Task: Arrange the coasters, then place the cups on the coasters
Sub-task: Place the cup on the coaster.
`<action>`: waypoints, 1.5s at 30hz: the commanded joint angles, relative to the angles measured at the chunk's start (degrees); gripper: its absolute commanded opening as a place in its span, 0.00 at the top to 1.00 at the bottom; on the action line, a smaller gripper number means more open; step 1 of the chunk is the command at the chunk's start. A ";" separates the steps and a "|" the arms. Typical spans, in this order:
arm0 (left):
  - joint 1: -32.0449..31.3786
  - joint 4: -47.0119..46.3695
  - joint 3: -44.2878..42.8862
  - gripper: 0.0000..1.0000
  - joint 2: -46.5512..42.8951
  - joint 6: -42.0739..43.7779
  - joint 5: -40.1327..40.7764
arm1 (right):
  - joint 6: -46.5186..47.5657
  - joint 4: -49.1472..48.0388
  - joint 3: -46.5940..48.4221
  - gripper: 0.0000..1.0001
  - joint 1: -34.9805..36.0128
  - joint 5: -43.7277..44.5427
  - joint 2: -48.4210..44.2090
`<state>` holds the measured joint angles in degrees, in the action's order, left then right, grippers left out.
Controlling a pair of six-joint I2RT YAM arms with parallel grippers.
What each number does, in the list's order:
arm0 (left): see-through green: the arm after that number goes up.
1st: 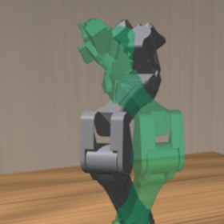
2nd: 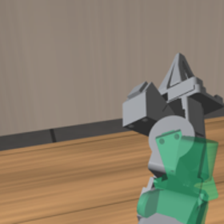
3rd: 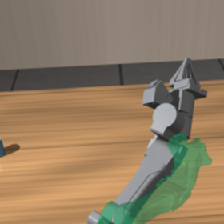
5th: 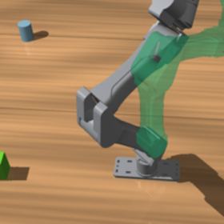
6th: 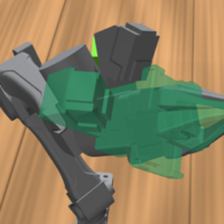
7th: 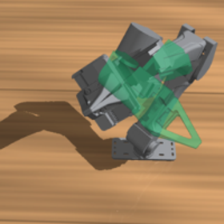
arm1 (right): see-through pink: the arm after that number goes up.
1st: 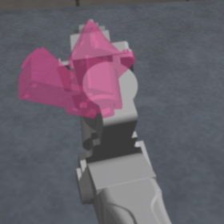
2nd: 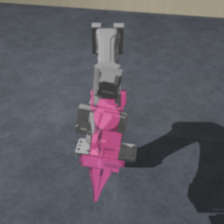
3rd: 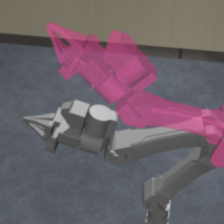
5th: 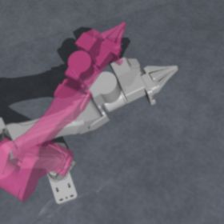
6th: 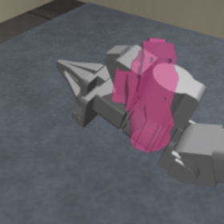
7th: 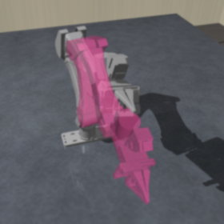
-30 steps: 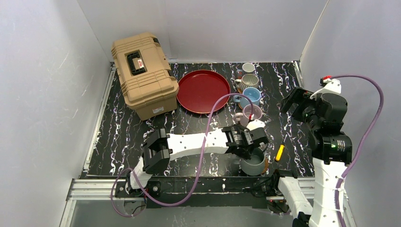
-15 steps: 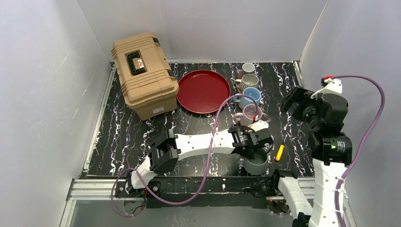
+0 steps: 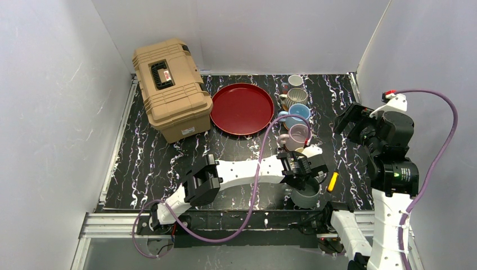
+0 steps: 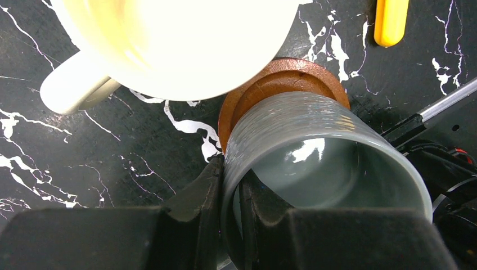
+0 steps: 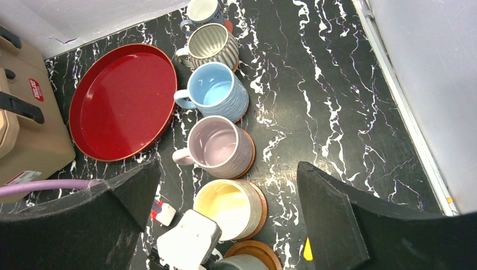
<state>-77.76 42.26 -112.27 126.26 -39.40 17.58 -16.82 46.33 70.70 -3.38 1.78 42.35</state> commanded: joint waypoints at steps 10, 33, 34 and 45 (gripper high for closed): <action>-0.28 -1.91 -4.39 1.00 -0.02 0.28 2.70 | -0.59 -2.73 -0.47 0.00 -0.23 0.85 -0.49; -0.42 -3.15 -5.07 1.00 1.80 2.42 6.07 | -0.41 -2.91 -0.82 0.00 -0.18 0.86 -0.60; -0.49 -3.15 -5.13 1.00 1.72 2.64 6.51 | -0.41 -2.94 -0.89 0.00 -0.22 0.86 -0.57; -0.82 -3.32 -5.42 1.00 2.32 3.67 7.97 | -0.32 -3.00 -0.82 0.00 -0.18 0.86 -0.56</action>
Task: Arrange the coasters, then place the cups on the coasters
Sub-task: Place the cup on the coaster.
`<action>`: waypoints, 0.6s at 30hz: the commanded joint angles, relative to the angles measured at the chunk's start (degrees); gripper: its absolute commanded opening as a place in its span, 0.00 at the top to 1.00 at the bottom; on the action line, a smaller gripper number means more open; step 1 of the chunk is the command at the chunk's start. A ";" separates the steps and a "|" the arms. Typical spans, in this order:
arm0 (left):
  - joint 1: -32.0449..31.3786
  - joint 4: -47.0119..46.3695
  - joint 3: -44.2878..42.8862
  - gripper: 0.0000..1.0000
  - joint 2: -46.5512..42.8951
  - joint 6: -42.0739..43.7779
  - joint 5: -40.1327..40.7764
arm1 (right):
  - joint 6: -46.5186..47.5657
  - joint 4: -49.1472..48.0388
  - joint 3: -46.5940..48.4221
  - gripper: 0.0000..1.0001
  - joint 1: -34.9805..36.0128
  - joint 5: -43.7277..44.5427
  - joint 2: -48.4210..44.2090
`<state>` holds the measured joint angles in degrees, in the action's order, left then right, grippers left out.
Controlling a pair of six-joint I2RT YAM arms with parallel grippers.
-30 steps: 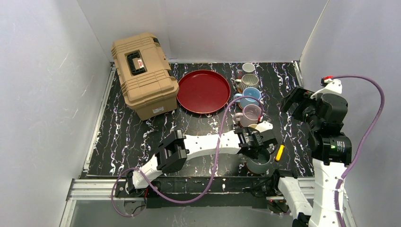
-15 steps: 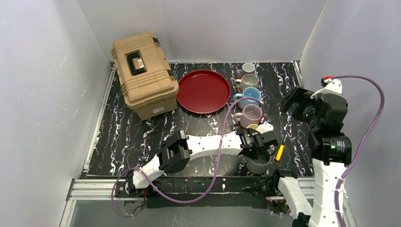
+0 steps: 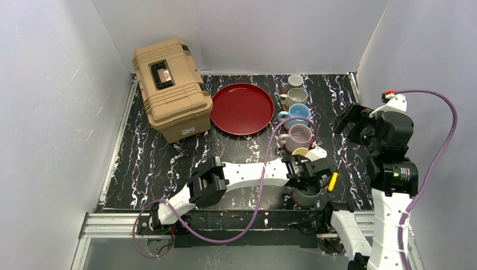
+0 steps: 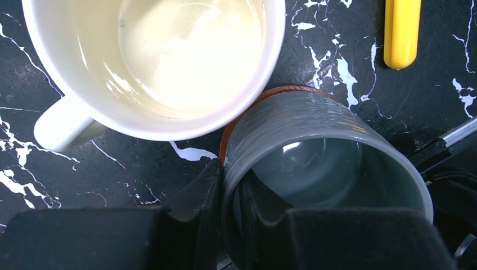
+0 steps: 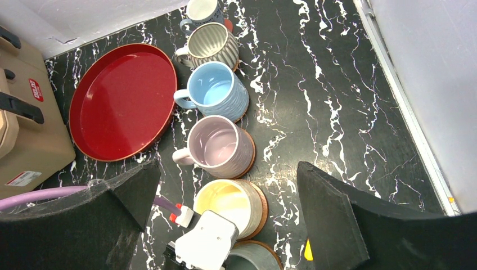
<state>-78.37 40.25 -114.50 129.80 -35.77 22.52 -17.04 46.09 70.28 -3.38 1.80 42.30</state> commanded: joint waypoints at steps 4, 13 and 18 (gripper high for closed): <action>-0.27 -1.31 -3.10 1.00 -0.95 0.38 3.30 | -0.12 -2.76 -0.50 0.00 -0.22 0.83 -0.53; -0.56 -1.49 -3.01 1.00 -0.60 1.26 3.92 | -0.03 -2.76 -0.58 0.00 -0.23 0.83 -0.46; -0.65 -1.43 -3.01 1.00 -0.60 1.67 4.02 | -0.01 -2.75 -0.58 0.00 -0.22 0.75 -0.41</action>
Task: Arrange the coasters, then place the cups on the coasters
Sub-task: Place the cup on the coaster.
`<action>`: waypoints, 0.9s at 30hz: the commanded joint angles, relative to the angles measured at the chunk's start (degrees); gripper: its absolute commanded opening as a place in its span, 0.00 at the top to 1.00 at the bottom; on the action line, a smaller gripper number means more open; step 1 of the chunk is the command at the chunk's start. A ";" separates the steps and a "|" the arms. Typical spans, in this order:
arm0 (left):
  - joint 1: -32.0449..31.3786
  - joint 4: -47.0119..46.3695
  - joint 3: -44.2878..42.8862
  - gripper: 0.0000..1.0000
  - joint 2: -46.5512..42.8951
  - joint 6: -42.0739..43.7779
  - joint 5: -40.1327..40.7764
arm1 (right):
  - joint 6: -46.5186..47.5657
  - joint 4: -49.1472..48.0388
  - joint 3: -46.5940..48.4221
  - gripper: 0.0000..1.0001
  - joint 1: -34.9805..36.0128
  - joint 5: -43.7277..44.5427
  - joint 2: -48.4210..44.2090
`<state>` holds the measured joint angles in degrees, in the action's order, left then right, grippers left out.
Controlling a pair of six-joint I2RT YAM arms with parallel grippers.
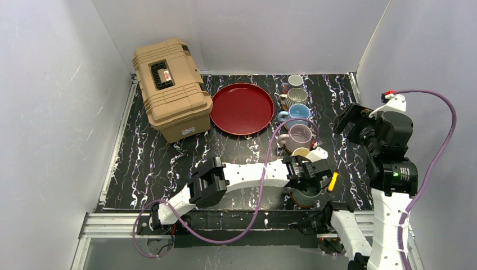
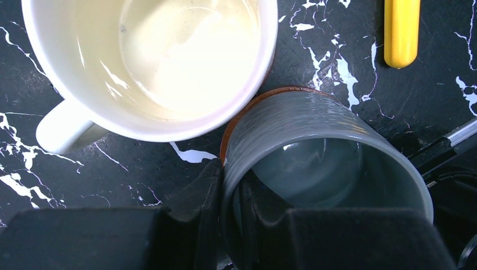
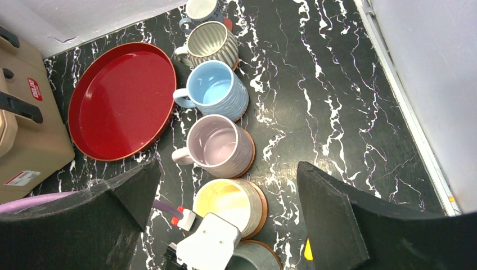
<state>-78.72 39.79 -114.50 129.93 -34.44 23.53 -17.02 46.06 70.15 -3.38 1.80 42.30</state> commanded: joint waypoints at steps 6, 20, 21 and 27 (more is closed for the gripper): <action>-0.38 -1.02 -2.93 0.91 -0.72 0.46 2.57 | -0.04 -2.73 -0.50 0.00 -0.22 0.75 -0.46; -0.47 -1.03 -2.14 0.71 -2.12 0.83 1.53 | -0.04 -2.73 -0.54 0.00 -0.23 0.66 -0.45; -0.47 -1.03 -2.01 0.69 -2.32 0.78 1.43 | -0.05 -2.69 -0.54 0.00 -0.23 0.66 -0.45; -0.47 -1.96 0.51 0.63 -5.16 0.70 0.21 | -0.04 -2.73 -0.45 0.00 -0.23 0.62 -0.47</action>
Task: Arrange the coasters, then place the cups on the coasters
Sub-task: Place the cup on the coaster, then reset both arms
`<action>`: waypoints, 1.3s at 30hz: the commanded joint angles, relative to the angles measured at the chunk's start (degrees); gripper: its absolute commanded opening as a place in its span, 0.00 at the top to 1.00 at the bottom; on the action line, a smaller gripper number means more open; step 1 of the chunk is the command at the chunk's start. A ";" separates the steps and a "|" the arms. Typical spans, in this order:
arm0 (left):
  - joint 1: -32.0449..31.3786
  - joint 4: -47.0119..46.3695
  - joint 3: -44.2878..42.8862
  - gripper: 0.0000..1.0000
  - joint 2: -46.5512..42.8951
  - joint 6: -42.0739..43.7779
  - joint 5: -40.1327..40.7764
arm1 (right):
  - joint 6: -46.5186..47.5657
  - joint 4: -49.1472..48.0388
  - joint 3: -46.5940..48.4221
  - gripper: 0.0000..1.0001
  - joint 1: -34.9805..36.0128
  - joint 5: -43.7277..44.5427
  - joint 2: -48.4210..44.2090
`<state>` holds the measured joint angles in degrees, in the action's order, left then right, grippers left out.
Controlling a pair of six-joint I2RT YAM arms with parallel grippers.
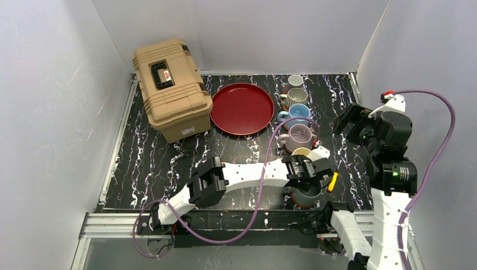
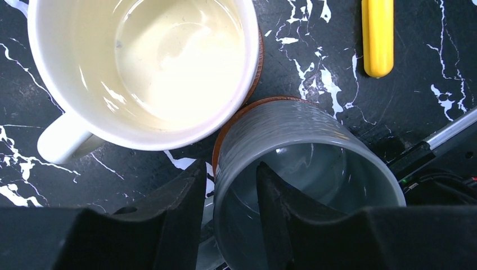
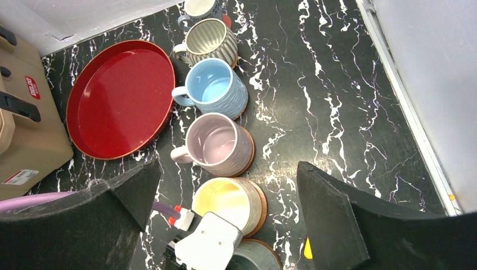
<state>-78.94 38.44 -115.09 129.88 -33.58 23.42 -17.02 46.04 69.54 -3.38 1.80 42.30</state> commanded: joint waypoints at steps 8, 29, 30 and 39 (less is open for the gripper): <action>-0.25 -6.33 9.86 0.53 -12.63 -1.24 -3.77 | -0.08 -2.89 0.07 0.00 -0.20 0.16 -0.46; 4.69 -31.23 37.13 0.16 -31.10 11.56 -29.75 | 0.23 -1.66 1.69 0.00 -0.23 -0.03 0.00; 5.36 -32.74 38.49 0.15 -31.34 11.83 -31.42 | 0.17 -1.57 1.80 0.00 -0.18 -0.05 0.10; 9.07 -39.19 40.70 0.14 -28.92 14.92 -40.19 | 0.32 -1.21 2.27 0.00 -0.22 0.04 0.44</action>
<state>-69.69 2.44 -72.86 100.73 -22.17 -11.16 -16.99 46.17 69.63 -3.38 1.74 42.41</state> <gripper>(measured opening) 0.858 0.997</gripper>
